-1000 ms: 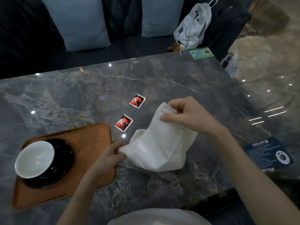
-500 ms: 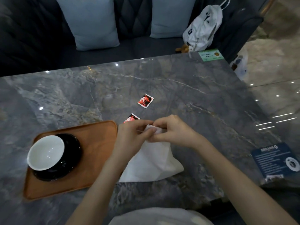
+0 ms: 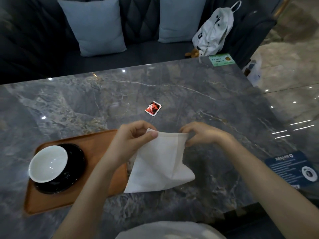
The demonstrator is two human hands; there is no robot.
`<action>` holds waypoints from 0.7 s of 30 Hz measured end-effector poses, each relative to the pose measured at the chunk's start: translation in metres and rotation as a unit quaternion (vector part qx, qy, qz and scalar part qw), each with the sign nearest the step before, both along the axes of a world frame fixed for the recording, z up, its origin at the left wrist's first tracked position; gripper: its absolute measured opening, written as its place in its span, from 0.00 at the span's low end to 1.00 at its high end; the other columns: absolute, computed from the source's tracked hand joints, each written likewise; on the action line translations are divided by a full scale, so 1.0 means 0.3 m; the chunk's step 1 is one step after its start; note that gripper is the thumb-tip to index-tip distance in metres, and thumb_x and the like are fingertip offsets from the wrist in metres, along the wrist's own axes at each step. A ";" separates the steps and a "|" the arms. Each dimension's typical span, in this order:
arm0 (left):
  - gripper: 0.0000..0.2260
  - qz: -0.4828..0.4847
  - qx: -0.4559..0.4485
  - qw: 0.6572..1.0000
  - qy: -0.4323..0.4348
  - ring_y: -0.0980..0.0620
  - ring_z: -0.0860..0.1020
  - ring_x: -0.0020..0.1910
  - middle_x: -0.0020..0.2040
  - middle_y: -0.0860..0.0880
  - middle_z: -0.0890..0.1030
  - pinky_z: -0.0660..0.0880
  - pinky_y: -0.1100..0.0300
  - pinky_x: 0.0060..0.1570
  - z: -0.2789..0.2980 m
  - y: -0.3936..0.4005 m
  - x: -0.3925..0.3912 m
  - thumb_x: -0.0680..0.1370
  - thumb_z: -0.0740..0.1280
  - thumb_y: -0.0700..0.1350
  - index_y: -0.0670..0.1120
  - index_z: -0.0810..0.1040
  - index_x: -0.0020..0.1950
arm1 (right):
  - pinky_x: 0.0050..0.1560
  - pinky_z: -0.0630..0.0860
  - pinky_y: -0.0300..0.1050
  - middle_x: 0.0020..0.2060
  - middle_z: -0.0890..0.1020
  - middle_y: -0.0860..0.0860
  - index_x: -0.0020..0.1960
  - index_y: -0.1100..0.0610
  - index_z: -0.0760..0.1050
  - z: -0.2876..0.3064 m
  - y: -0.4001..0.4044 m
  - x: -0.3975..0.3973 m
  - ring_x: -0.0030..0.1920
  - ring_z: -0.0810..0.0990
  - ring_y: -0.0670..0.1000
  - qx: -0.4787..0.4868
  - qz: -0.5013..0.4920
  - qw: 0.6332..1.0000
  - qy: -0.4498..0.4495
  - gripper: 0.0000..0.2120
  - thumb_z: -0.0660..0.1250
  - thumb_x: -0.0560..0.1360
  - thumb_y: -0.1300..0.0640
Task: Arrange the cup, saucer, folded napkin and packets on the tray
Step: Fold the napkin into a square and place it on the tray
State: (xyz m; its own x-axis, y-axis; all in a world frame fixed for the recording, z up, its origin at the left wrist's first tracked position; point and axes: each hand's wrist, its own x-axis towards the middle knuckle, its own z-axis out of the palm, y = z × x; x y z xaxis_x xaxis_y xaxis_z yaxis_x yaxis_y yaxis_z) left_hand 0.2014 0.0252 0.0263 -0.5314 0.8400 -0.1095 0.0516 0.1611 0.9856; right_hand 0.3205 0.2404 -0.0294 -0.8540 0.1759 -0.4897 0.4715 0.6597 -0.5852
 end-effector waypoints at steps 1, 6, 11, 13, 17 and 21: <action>0.02 0.006 -0.002 1.000 -0.012 0.59 0.77 0.30 0.28 0.53 0.81 0.72 0.70 0.31 0.004 -0.001 -0.012 0.71 0.69 0.43 0.46 0.80 0.38 | 0.55 0.75 0.52 0.48 0.84 0.56 0.47 0.58 0.81 0.002 0.015 0.003 0.48 0.80 0.51 -0.014 -0.027 1.000 0.002 0.11 0.74 0.65 0.58; 0.05 0.109 -0.003 0.994 -0.024 0.58 0.75 0.30 0.29 0.53 0.79 0.72 0.65 0.30 0.014 0.005 -0.114 0.75 0.65 0.42 0.47 0.77 0.39 | 0.47 0.78 0.39 0.42 0.83 0.53 0.49 0.62 0.80 0.093 0.074 0.014 0.42 0.81 0.47 -0.182 -0.206 0.956 0.102 0.09 0.71 0.69 0.61; 0.06 0.151 0.020 0.988 0.012 0.58 0.76 0.30 0.32 0.52 0.78 0.76 0.65 0.29 0.075 0.064 -0.213 0.76 0.64 0.44 0.50 0.77 0.39 | 0.38 0.81 0.38 0.45 0.84 0.50 0.56 0.57 0.77 0.223 0.103 -0.034 0.40 0.84 0.45 -0.239 -0.270 0.912 0.194 0.13 0.67 0.72 0.59; 0.06 0.160 0.033 0.986 0.029 0.57 0.77 0.32 0.35 0.50 0.78 0.77 0.65 0.31 0.128 0.101 -0.253 0.76 0.63 0.45 0.50 0.77 0.40 | 0.35 0.81 0.37 0.43 0.84 0.49 0.55 0.57 0.78 0.295 0.110 -0.070 0.38 0.84 0.44 -0.214 -0.283 0.903 0.241 0.12 0.68 0.72 0.58; 0.09 0.197 0.082 0.973 0.088 0.61 0.73 0.26 0.28 0.55 0.76 0.73 0.67 0.24 0.278 0.162 -0.338 0.75 0.64 0.44 0.51 0.76 0.35 | 0.34 0.81 0.39 0.35 0.86 0.45 0.50 0.56 0.79 0.454 0.131 -0.144 0.35 0.84 0.45 -0.196 -0.295 0.875 0.330 0.07 0.69 0.71 0.59; 0.08 0.207 0.140 0.957 0.145 0.63 0.71 0.22 0.29 0.51 0.71 0.70 0.69 0.22 0.435 0.198 -0.395 0.76 0.64 0.44 0.50 0.74 0.36 | 0.35 0.80 0.37 0.41 0.84 0.47 0.49 0.54 0.79 0.617 0.130 -0.180 0.38 0.84 0.44 -0.163 -0.273 0.854 0.411 0.06 0.68 0.73 0.58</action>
State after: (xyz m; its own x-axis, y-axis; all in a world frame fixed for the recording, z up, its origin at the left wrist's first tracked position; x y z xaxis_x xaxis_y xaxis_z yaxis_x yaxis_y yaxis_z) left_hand 0.0829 0.0845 0.1568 -0.7994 0.5253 0.2917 0.3178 -0.0425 0.9472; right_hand 0.2665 0.2793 0.1556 -0.7663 0.6276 0.1377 -0.0023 0.2115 -0.9774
